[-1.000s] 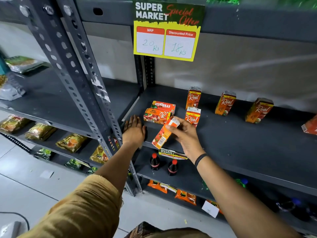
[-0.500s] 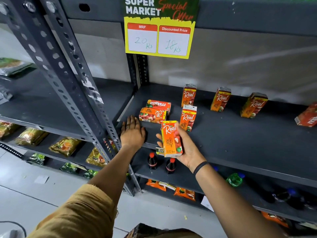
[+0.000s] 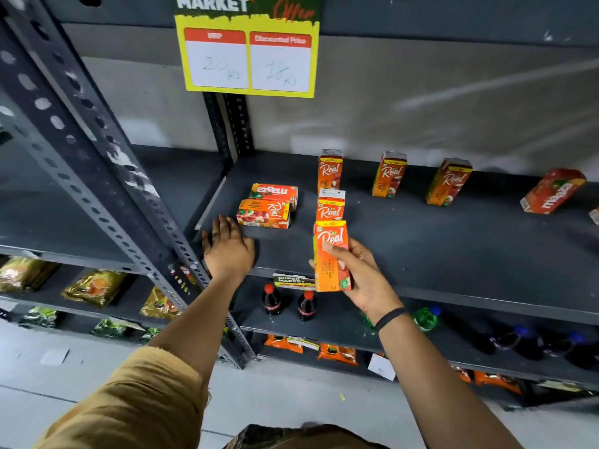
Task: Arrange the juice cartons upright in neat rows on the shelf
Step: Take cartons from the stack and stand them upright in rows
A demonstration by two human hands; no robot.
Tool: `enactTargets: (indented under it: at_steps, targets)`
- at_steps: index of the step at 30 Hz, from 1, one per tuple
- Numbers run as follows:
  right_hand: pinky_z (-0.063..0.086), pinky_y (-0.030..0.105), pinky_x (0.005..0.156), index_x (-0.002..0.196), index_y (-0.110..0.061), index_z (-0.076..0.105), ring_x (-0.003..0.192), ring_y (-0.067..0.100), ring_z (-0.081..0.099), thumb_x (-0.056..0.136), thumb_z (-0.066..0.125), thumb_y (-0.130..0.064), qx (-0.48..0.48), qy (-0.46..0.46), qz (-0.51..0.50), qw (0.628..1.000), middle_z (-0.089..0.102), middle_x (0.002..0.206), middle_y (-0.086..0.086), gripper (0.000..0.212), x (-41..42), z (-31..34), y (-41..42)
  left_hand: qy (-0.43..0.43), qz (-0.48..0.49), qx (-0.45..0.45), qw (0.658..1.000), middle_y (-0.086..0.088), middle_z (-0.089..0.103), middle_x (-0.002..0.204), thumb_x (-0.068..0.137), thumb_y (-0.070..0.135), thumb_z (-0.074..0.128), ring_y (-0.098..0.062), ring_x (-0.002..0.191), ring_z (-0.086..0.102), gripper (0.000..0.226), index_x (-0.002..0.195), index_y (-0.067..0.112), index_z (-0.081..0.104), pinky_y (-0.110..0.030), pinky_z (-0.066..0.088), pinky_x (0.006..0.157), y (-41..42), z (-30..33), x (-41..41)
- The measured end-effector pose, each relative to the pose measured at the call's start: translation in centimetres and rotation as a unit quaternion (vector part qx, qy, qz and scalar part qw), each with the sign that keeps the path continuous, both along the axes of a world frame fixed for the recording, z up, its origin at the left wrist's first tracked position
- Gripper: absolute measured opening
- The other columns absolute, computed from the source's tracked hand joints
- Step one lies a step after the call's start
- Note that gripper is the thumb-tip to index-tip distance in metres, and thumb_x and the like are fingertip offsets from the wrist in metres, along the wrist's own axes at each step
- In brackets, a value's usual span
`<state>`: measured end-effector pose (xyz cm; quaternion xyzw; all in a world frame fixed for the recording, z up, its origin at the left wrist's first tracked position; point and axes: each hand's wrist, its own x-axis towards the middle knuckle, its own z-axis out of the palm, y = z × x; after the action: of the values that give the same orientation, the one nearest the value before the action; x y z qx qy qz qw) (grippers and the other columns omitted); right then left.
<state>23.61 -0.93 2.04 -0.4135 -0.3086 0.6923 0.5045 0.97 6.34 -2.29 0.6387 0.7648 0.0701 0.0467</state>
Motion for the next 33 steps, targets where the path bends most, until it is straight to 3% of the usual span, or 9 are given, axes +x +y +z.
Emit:
enactTargets:
  at_steps: [2, 6, 10, 16, 24, 27, 30, 33]
  targets:
    - [0.059, 0.030, 0.066, 0.099, -0.023, 0.065, 0.087, 0.013, 0.071, 0.075, 0.070, -0.018, 0.013, -0.033, -0.025, 0.999, 0.076, 0.087, -0.007, 0.025, 1.9, 0.7, 0.4, 0.001, -0.001, 0.000, 1.000, -0.015, 0.012, 0.159, 0.095, 0.029, 0.028, -0.028, 0.147, 0.008, 0.061, 0.148, 0.003, 0.014, -0.047, 0.006, 0.120, -0.1, 0.0, 0.0]
    - [0.058, 0.023, 0.065, 0.097, -0.022, 0.065, 0.082, 0.005, 0.071, 0.043, 0.084, -0.039, 0.068, -0.067, -0.083, 0.992, 0.077, 0.083, -0.011, 0.060, 6.3, 2.4, 2.4, 0.003, -0.001, 0.003, 1.000, -0.016, 0.014, 0.158, 0.095, 0.028, 0.028, -0.029, 0.147, 0.008, 0.060, 0.148, 0.002, 0.014, -0.047, 0.006, 0.120, -0.1, 0.0, 0.2]
    - [0.058, 0.022, 0.063, 0.098, -0.021, 0.061, 0.081, 0.002, 0.071, 0.026, 0.091, -0.046, 0.090, -0.077, -0.112, 0.987, 0.076, 0.082, -0.014, 0.081, 9.9, 3.3, 4.6, 0.003, 0.001, 0.004, 1.000, -0.016, 0.015, 0.158, 0.095, 0.027, 0.029, -0.029, 0.147, 0.010, 0.060, 0.148, 0.002, 0.016, -0.047, 0.006, 0.120, -0.1, 0.0, 0.2]
    - [0.057, 0.023, 0.072, 0.110, -0.015, 0.057, 0.088, 0.004, 0.067, 0.041, 0.080, -0.018, 0.066, -0.105, -0.087, 0.989, 0.076, 0.079, -0.015, 0.073, 12.0, 3.0, 6.8, 0.007, 0.004, 0.006, 1.000, -0.016, 0.017, 0.158, 0.095, 0.027, 0.029, -0.029, 0.147, 0.011, 0.059, 0.148, 0.003, 0.017, -0.047, 0.007, 0.120, 0.1, -0.1, 0.2]
    - [0.057, 0.019, 0.070, 0.102, -0.024, 0.060, 0.088, 0.002, 0.069, 0.021, 0.094, -0.041, 0.068, -0.128, -0.050, 0.988, 0.074, 0.091, -0.011, 0.089, 12.2, 1.2, 6.3, 0.006, 0.003, 0.011, 1.000, -0.016, 0.018, 0.157, 0.095, 0.027, 0.030, -0.030, 0.146, 0.012, 0.059, 0.148, 0.003, 0.018, -0.048, 0.007, 0.120, 0.1, -0.2, 0.1]
    - [0.056, 0.017, 0.076, 0.122, -0.020, 0.051, 0.099, 0.002, 0.064, 0.037, 0.091, -0.032, 0.062, -0.163, -0.081, 0.981, 0.063, 0.115, -0.002, 0.095, 12.1, 1.1, 4.8, -0.001, 0.005, 0.017, 1.000, -0.016, 0.019, 0.157, 0.095, 0.026, 0.031, -0.030, 0.146, 0.013, 0.059, 0.147, 0.003, 0.019, -0.048, 0.008, 0.120, 0.1, -0.2, 0.1]
    - [0.047, 0.023, 0.092, 0.136, -0.016, 0.038, 0.112, 0.007, 0.052, 0.073, 0.075, -0.010, 0.054, -0.186, -0.200, 0.960, 0.051, 0.126, 0.004, 0.073, 11.4, 0.0, 2.5, -0.003, 0.005, 0.018, 1.000, -0.016, 0.018, 0.157, 0.094, 0.025, 0.031, -0.030, 0.146, 0.013, 0.059, 0.147, 0.002, 0.019, -0.047, 0.008, 0.120, 0.1, -0.3, 0.1]
    - [0.045, 0.022, 0.086, 0.108, -0.013, 0.057, 0.079, -0.010, 0.059, 0.080, 0.072, -0.017, 0.043, -0.196, -0.361, 0.911, 0.061, 0.091, -0.002, 0.032, 8.7, -0.7, 0.4, -0.002, 0.004, 0.019, 1.000, -0.016, 0.018, 0.157, 0.094, 0.025, 0.031, -0.029, 0.146, 0.013, 0.059, 0.147, 0.002, 0.019, -0.047, 0.008, 0.120, 0.1, -0.2, 0.1]
